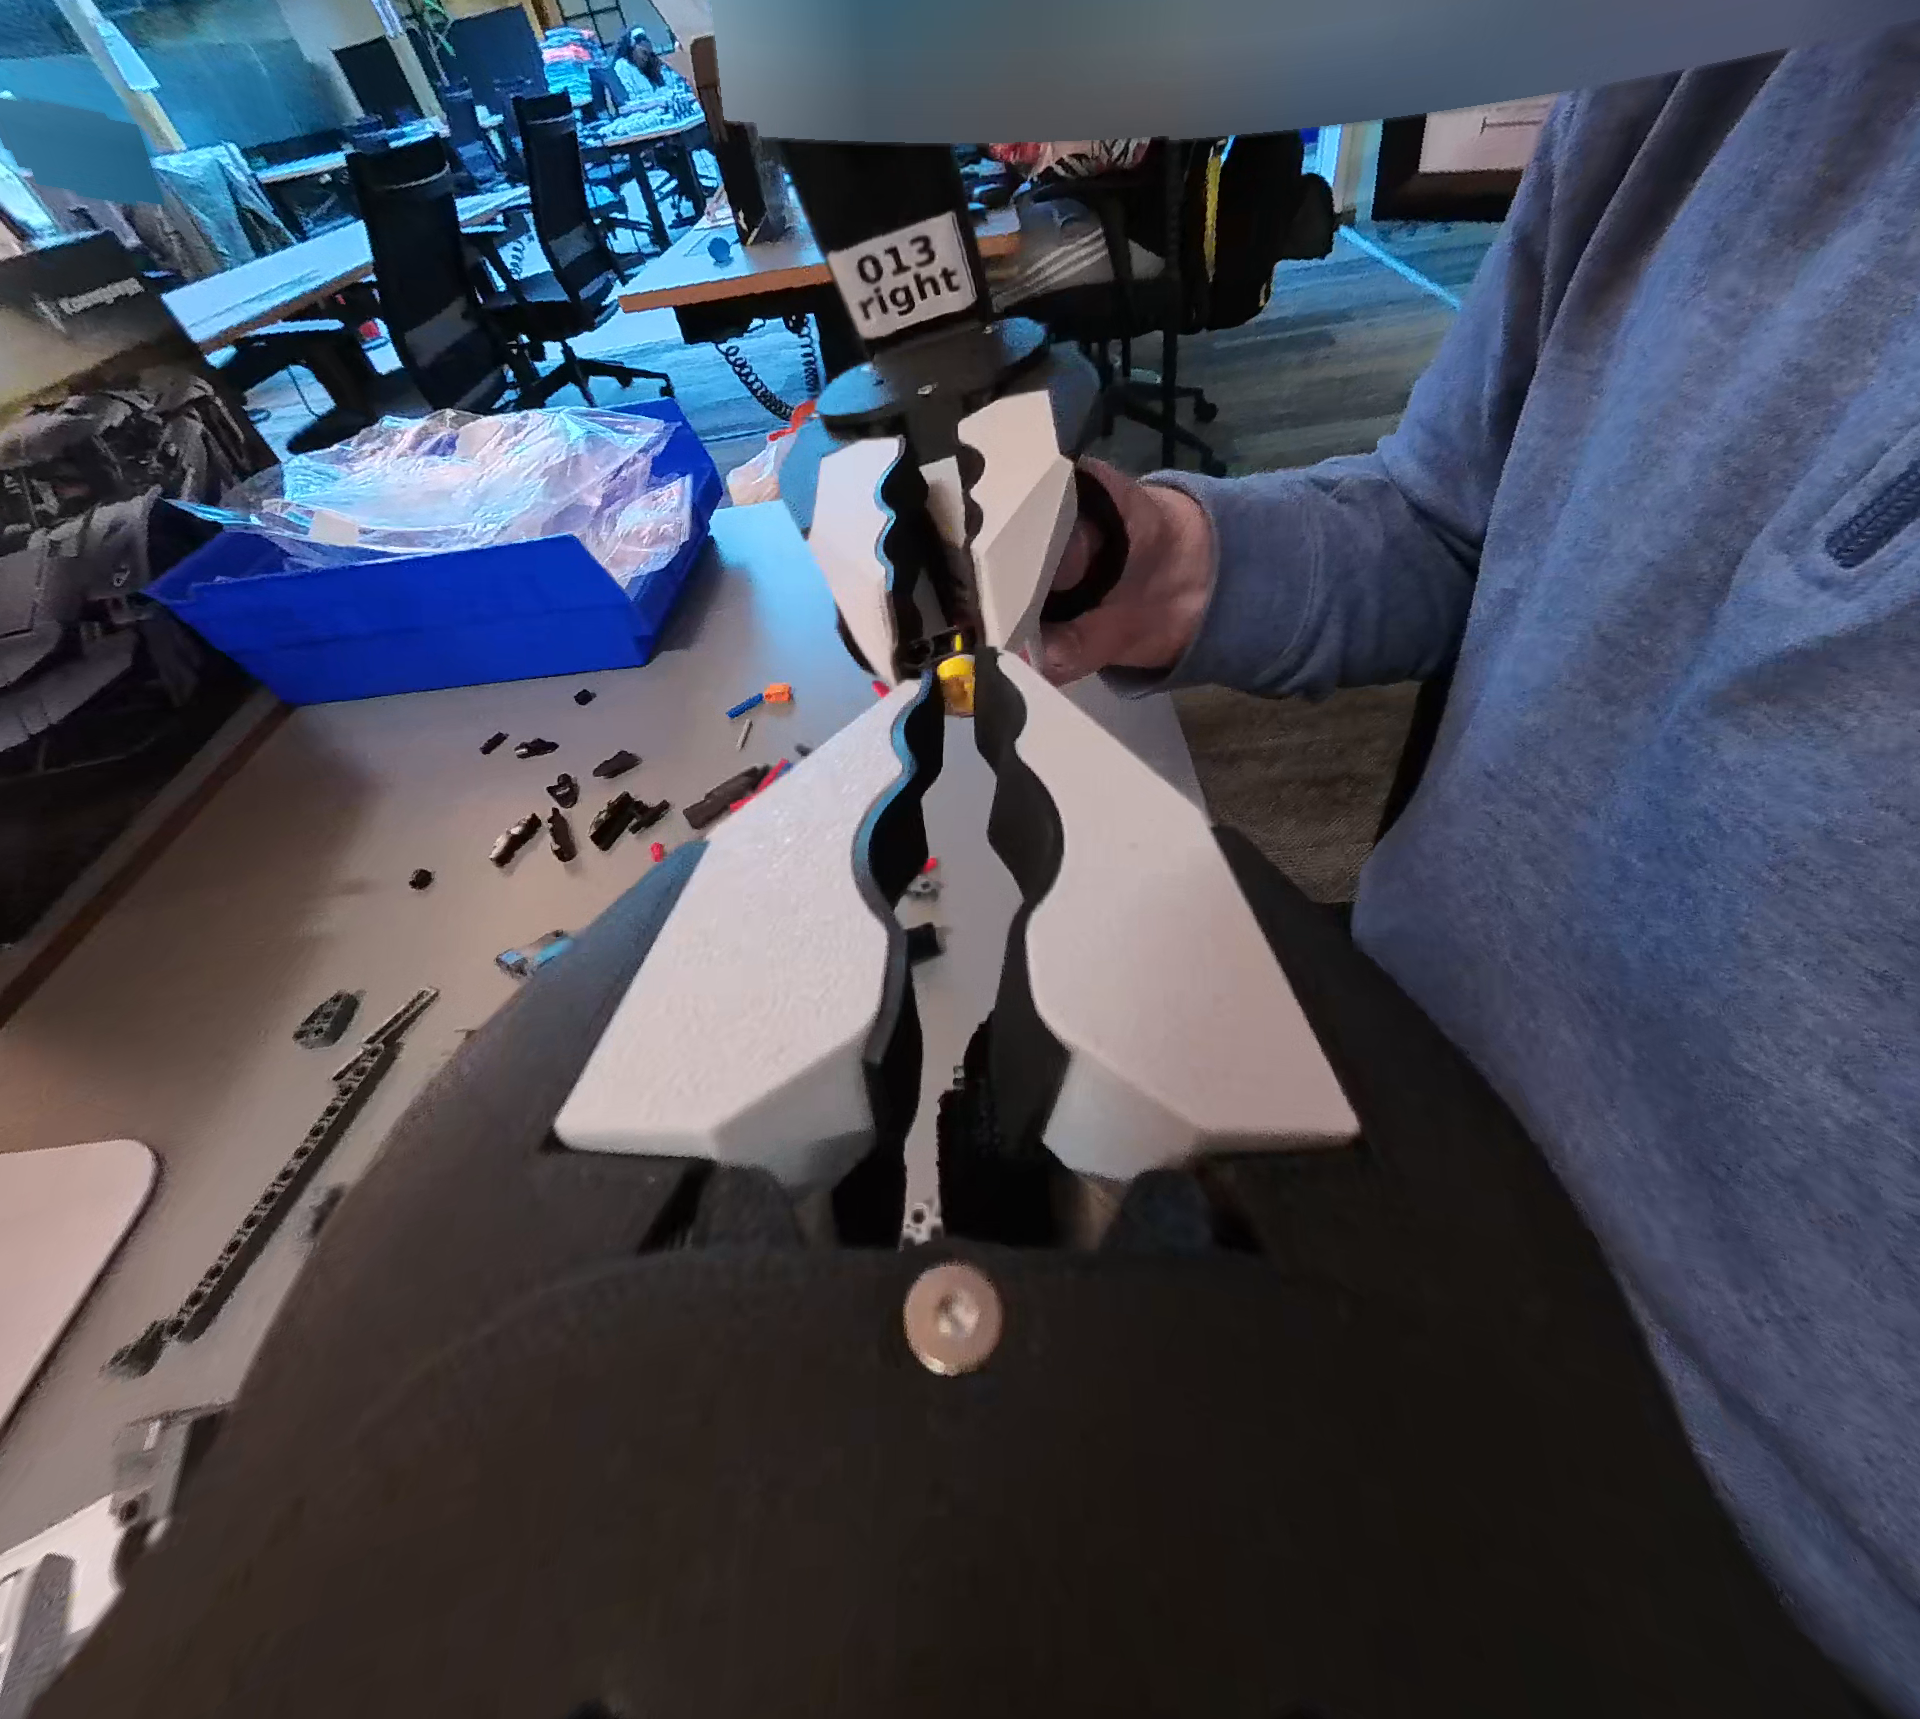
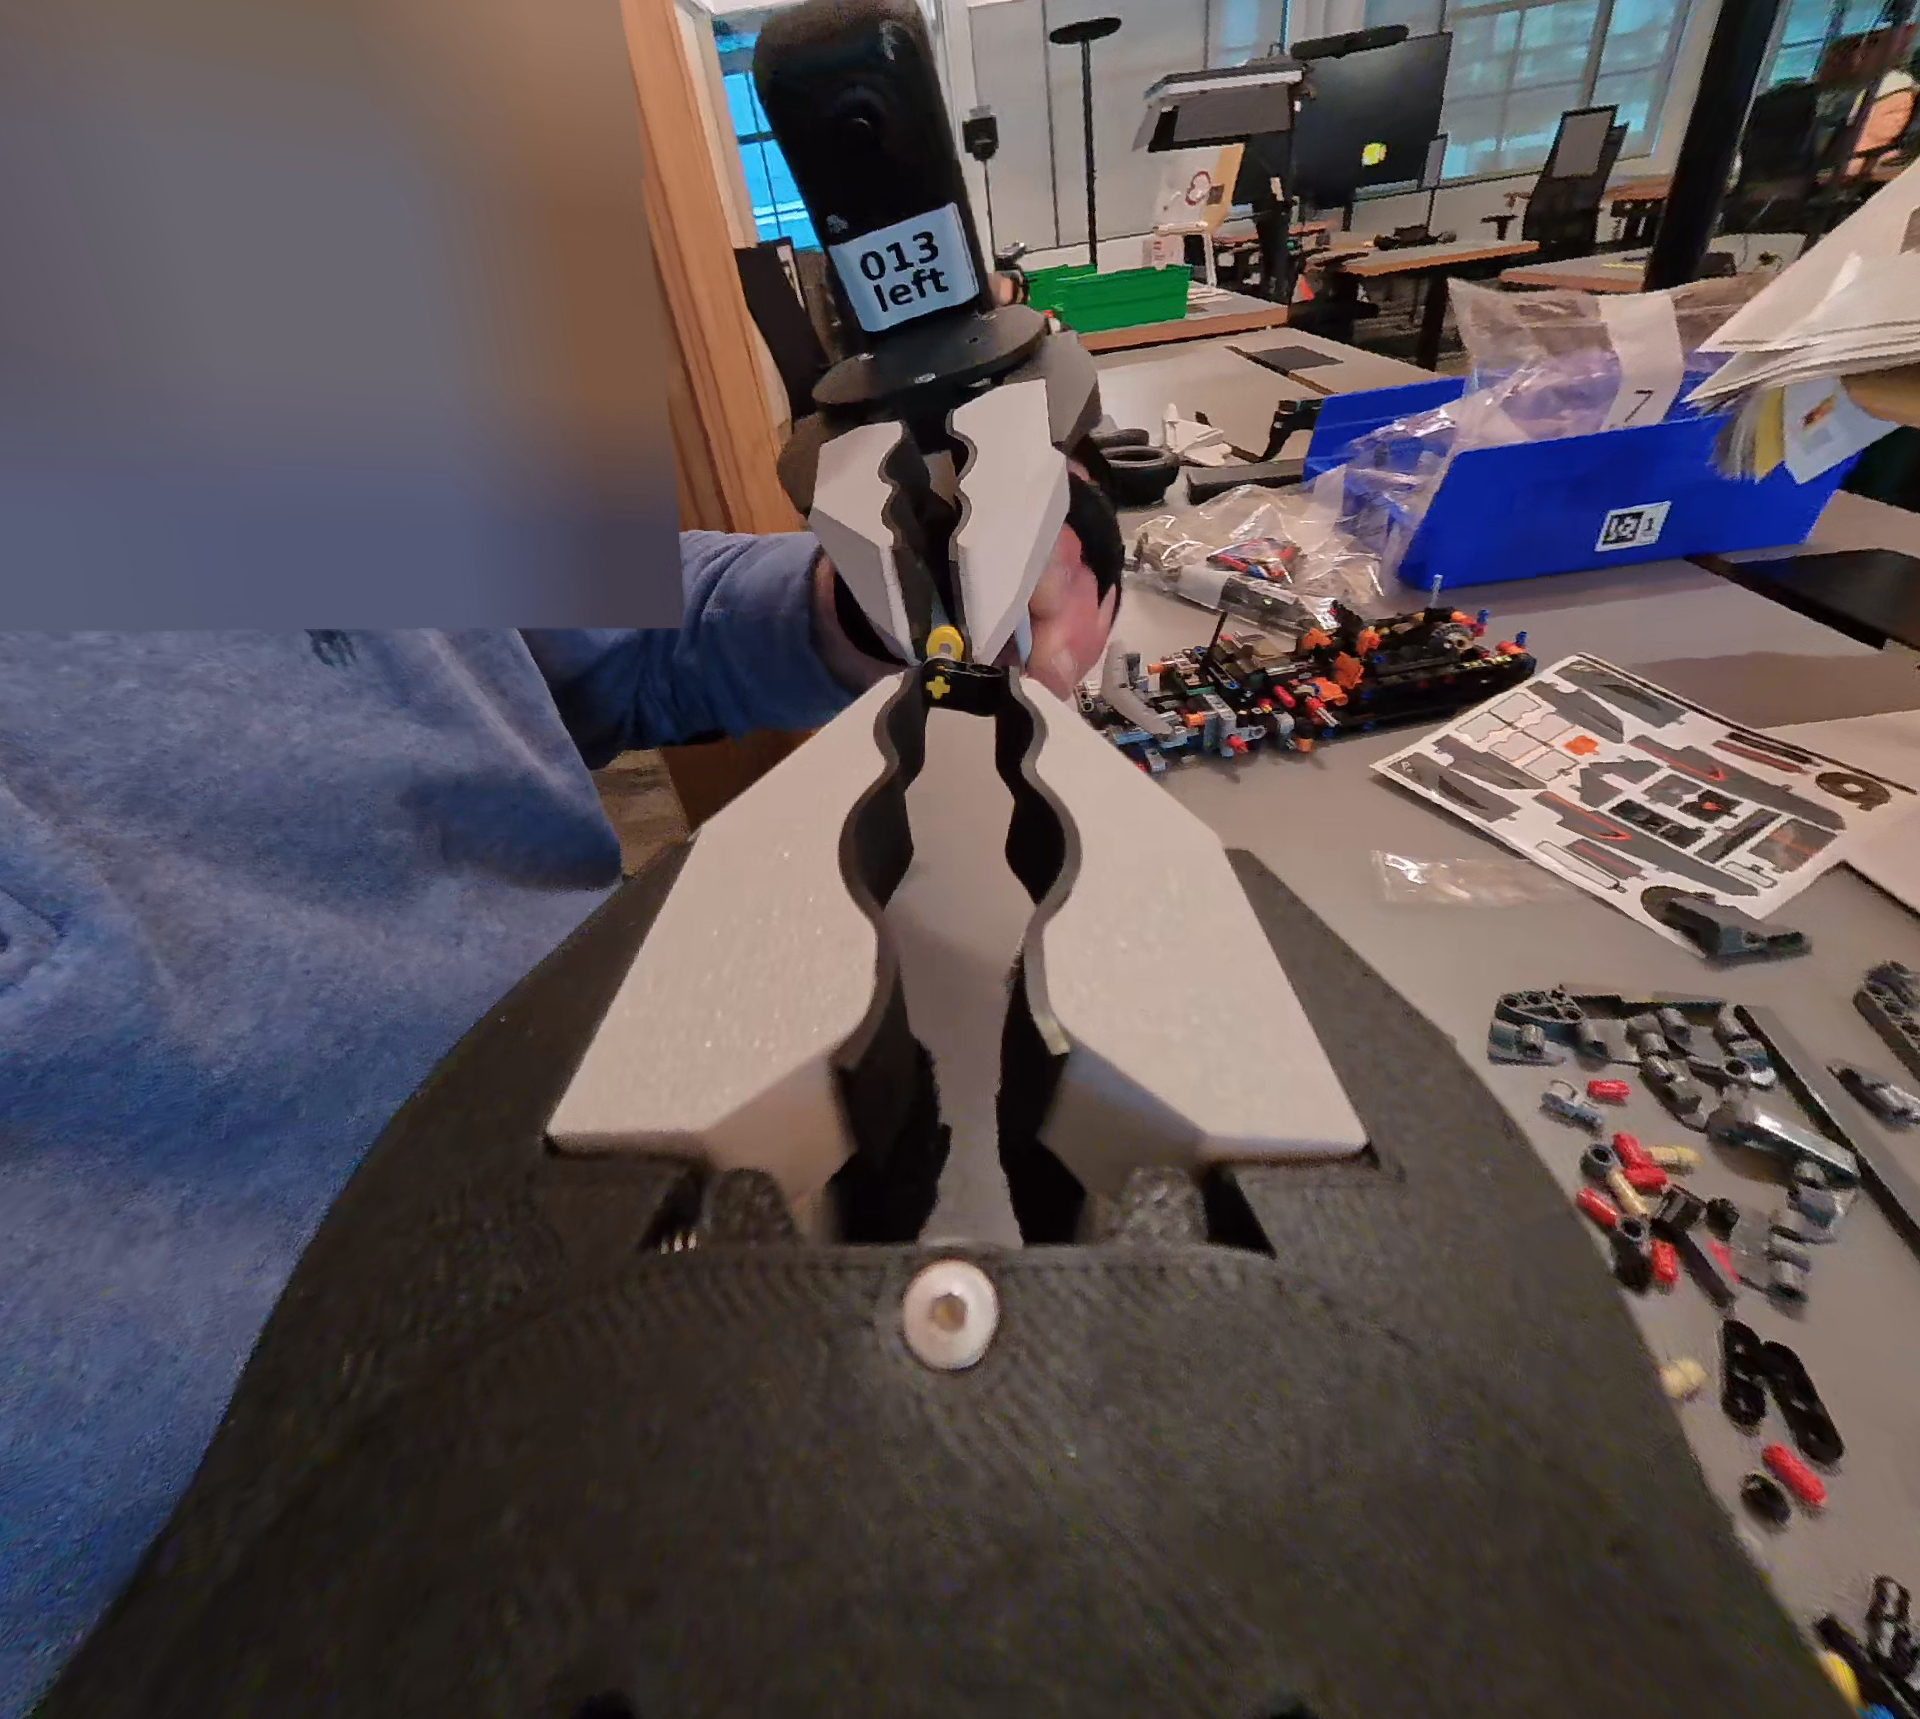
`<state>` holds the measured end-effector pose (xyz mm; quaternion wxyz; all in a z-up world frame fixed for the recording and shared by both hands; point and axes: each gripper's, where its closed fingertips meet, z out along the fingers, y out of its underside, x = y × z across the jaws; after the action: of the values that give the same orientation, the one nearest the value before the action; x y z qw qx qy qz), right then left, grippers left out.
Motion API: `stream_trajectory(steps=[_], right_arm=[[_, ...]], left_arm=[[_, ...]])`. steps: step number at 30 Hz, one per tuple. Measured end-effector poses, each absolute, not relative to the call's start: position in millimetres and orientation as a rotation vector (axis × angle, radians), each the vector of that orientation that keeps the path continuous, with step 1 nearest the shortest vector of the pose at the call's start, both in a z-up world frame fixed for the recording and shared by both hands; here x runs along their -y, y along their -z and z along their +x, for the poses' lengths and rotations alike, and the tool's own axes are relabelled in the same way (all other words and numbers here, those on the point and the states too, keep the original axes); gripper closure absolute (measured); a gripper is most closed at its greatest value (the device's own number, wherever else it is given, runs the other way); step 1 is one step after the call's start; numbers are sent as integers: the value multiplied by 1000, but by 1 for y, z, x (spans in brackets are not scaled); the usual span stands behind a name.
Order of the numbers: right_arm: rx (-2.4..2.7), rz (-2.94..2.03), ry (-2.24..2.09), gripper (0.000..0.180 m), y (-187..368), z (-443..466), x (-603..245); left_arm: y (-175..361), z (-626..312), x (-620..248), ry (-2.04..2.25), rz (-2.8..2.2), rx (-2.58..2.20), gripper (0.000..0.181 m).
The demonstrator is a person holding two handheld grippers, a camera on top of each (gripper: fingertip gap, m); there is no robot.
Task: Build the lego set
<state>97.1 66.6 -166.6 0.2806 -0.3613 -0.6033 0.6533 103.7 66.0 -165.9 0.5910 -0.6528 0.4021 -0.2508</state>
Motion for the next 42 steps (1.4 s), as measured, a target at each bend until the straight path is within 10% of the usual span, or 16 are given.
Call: stream_trajectory(steps=[18,24,42], right_arm=[[1579,-928,-1501,168,180,98,-94],[1676,-802,-1191,168,186,90,-79],[1723,-454,-839,168,174,103,-57]], left_arm=[[177,79,-83,781,-1595,-742,181],[191,105,-79,1091,-1654,-644,139],[174,126,-58,1479,-1522,-591,172]])
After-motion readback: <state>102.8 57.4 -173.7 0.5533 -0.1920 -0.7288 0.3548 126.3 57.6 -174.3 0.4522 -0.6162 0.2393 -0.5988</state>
